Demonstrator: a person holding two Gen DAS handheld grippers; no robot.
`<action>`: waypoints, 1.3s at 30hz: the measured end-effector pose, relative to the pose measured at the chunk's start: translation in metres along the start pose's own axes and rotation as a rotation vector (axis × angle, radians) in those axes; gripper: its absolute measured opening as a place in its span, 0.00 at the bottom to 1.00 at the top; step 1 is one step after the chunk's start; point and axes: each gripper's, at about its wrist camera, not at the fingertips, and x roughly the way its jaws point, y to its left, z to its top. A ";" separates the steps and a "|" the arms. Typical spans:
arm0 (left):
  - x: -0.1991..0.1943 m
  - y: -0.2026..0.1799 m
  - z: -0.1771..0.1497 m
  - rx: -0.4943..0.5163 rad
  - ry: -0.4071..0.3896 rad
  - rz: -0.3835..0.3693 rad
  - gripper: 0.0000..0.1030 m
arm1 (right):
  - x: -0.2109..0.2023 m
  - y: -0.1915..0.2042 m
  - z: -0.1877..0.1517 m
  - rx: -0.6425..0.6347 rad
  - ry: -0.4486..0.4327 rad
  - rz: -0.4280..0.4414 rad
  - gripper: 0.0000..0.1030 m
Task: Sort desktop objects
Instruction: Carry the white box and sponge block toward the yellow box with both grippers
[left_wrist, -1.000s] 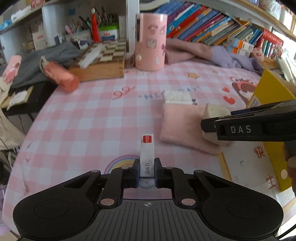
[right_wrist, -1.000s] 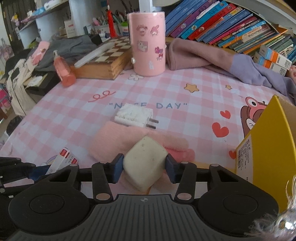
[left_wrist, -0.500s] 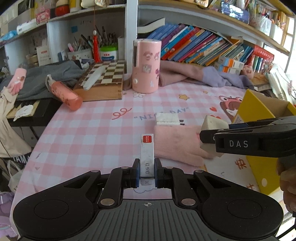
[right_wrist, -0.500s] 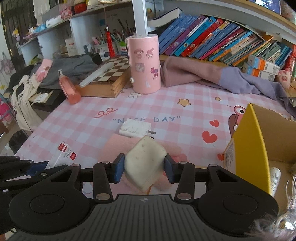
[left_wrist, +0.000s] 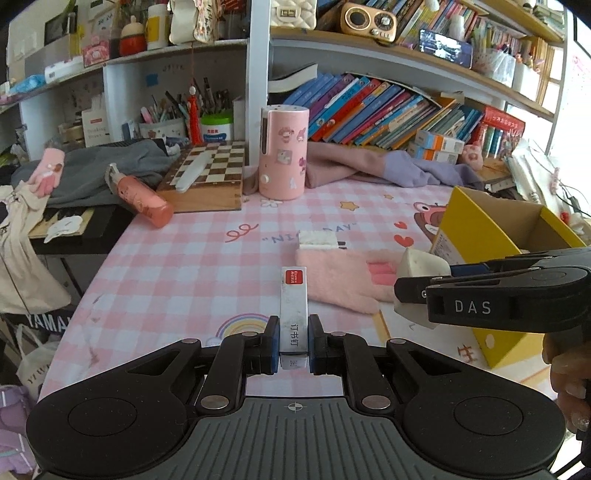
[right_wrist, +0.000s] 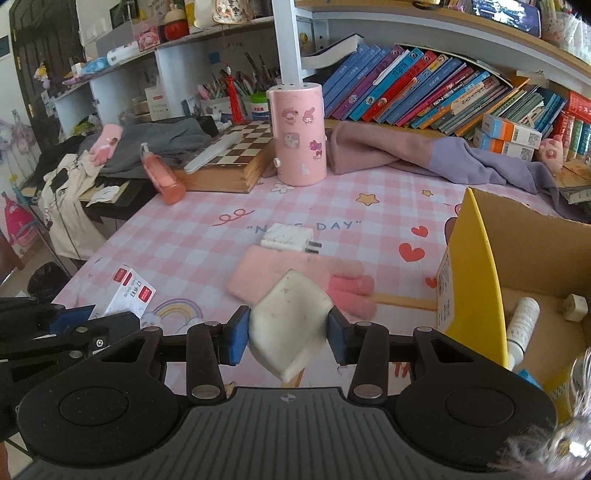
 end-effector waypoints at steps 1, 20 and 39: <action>-0.004 0.000 -0.003 0.001 -0.002 -0.001 0.13 | -0.003 0.002 -0.002 0.000 -0.002 0.000 0.39; -0.083 0.001 -0.057 -0.013 -0.032 -0.011 0.13 | -0.065 0.041 -0.059 0.011 0.000 0.010 0.37; -0.134 -0.026 -0.106 0.043 0.012 -0.134 0.13 | -0.132 0.051 -0.135 0.089 0.039 -0.033 0.36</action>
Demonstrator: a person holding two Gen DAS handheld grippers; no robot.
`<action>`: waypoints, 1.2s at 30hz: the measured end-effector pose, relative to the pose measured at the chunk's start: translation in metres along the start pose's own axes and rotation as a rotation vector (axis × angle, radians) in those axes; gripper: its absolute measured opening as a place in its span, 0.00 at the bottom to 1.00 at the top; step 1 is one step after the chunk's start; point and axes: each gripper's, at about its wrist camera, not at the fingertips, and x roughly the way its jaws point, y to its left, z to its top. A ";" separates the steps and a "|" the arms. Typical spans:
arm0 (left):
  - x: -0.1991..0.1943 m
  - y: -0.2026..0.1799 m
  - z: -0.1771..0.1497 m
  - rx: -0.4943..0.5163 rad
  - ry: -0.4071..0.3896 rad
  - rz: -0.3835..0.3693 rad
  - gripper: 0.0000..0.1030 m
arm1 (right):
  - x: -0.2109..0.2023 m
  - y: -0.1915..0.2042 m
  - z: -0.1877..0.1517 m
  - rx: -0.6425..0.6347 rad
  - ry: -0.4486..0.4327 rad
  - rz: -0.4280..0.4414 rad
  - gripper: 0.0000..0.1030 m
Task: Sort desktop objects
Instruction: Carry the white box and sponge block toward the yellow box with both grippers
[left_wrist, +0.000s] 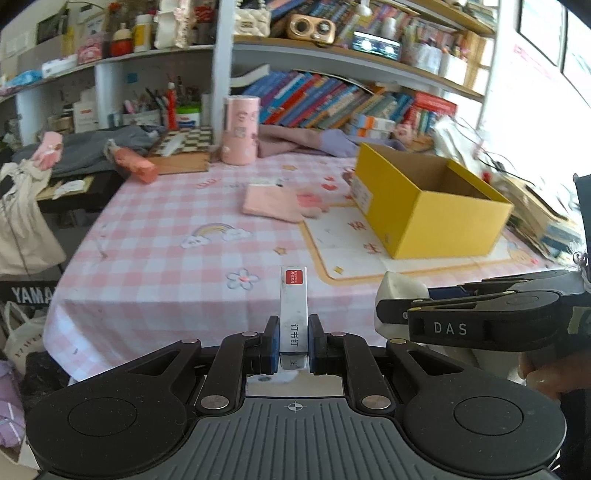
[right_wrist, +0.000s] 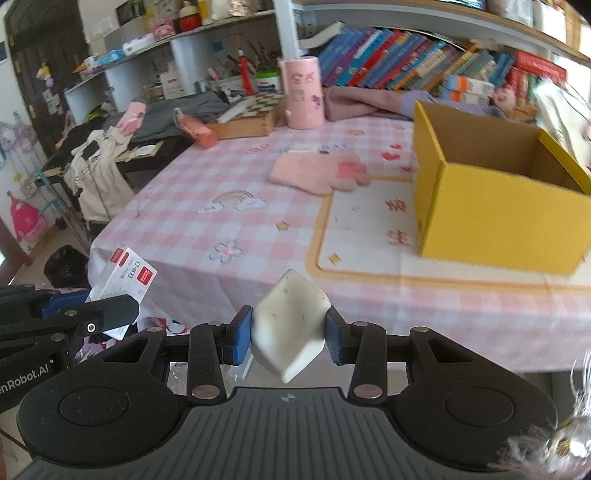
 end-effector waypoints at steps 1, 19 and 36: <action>0.000 -0.002 0.000 0.008 0.003 -0.011 0.13 | -0.003 -0.002 -0.004 0.012 0.001 -0.008 0.36; 0.010 -0.040 0.002 0.134 0.010 -0.173 0.13 | -0.040 -0.031 -0.029 0.135 0.000 -0.164 0.36; 0.040 -0.104 0.018 0.289 0.025 -0.307 0.13 | -0.065 -0.087 -0.036 0.250 -0.032 -0.285 0.36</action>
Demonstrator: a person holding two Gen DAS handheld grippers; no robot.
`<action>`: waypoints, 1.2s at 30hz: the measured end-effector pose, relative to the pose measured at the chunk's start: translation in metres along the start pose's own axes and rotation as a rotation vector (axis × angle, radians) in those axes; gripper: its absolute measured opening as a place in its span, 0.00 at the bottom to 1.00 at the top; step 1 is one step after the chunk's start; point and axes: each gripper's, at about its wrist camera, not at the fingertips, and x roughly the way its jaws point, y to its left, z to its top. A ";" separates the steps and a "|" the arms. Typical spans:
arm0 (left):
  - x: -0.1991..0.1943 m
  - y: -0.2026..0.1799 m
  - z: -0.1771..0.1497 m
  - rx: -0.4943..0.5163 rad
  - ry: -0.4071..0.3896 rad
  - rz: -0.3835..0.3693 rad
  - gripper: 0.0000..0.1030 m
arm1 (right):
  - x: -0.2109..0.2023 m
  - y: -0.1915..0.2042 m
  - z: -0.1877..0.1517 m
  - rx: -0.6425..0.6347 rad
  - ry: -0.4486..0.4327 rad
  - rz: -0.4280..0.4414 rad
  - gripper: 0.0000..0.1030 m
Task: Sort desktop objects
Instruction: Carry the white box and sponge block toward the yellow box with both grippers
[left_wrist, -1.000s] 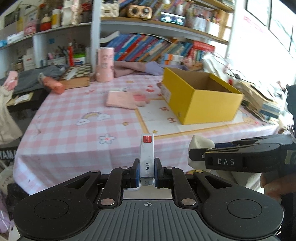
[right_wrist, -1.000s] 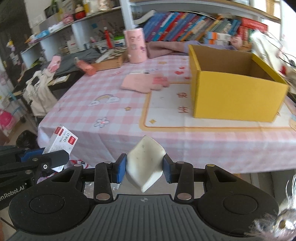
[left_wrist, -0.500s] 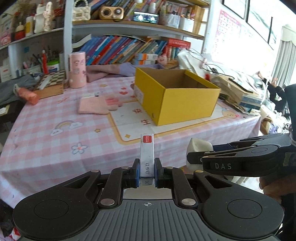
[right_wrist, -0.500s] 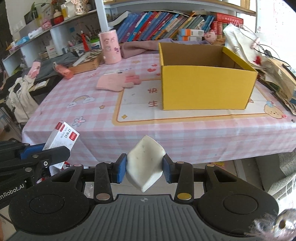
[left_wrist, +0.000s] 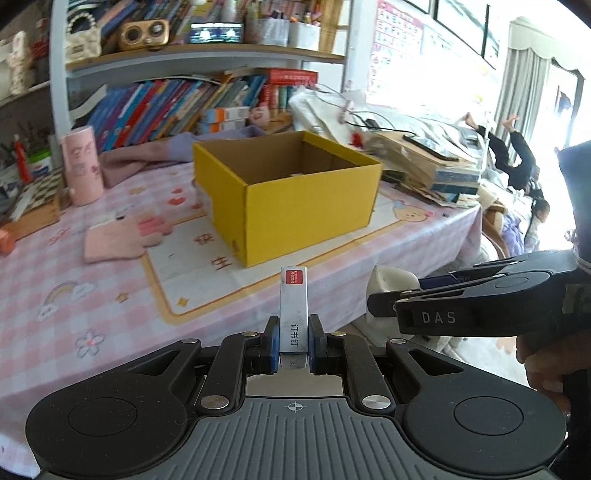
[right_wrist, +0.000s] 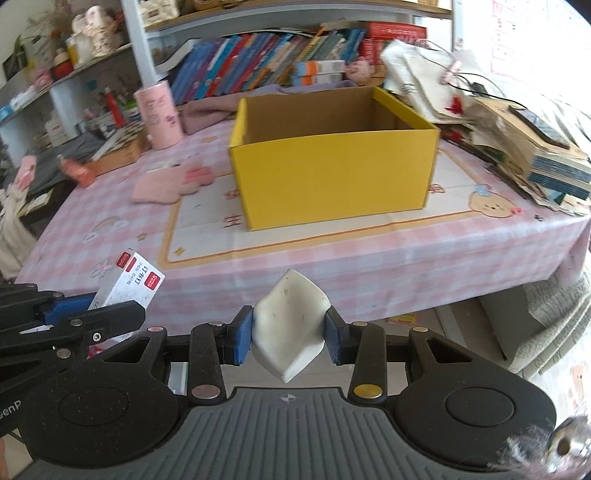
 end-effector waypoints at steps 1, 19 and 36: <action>0.002 -0.002 0.001 0.003 0.001 -0.003 0.13 | 0.000 -0.003 0.001 0.004 -0.001 -0.004 0.36; 0.043 -0.033 0.024 0.049 0.032 -0.072 0.13 | 0.008 -0.054 0.008 0.066 0.021 -0.053 0.35; 0.073 -0.044 0.066 0.052 -0.042 -0.012 0.13 | 0.029 -0.087 0.052 0.016 -0.034 -0.015 0.35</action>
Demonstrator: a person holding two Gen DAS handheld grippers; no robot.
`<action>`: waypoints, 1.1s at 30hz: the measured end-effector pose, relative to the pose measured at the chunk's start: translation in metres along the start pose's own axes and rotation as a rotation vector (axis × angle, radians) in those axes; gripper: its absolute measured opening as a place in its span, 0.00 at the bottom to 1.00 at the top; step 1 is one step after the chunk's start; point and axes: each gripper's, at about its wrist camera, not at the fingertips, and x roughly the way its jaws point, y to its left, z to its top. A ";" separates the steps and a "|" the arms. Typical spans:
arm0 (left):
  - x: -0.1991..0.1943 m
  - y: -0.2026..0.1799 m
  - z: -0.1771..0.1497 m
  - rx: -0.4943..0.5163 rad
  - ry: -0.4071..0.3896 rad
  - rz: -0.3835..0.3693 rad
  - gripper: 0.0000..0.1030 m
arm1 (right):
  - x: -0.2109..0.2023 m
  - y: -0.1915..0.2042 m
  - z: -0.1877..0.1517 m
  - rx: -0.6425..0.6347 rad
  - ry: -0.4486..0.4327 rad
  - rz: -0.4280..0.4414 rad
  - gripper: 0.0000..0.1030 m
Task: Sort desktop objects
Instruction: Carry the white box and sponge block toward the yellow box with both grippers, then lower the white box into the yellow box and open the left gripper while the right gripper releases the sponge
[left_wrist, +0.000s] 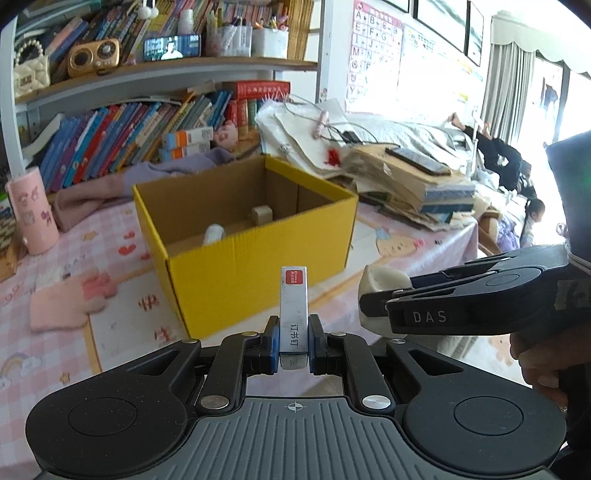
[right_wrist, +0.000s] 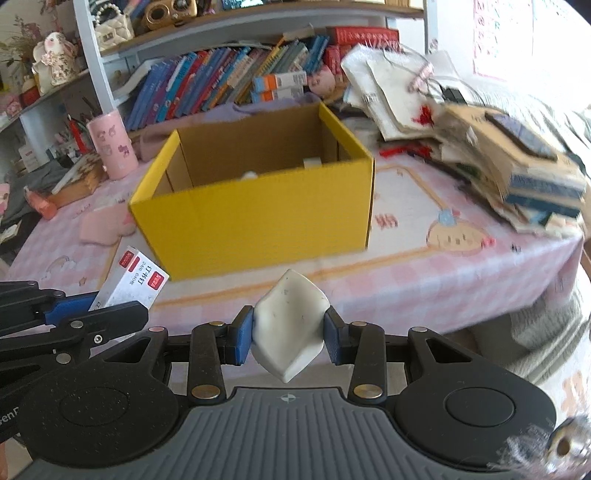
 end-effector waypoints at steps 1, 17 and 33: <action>0.002 0.000 0.004 0.001 -0.007 0.005 0.13 | 0.002 -0.002 0.005 -0.008 -0.011 0.003 0.35; 0.034 0.005 0.062 -0.034 -0.102 0.162 0.13 | 0.032 -0.022 0.081 -0.122 -0.132 0.141 0.35; 0.087 0.022 0.098 -0.057 -0.094 0.282 0.13 | 0.087 -0.036 0.141 -0.218 -0.129 0.242 0.35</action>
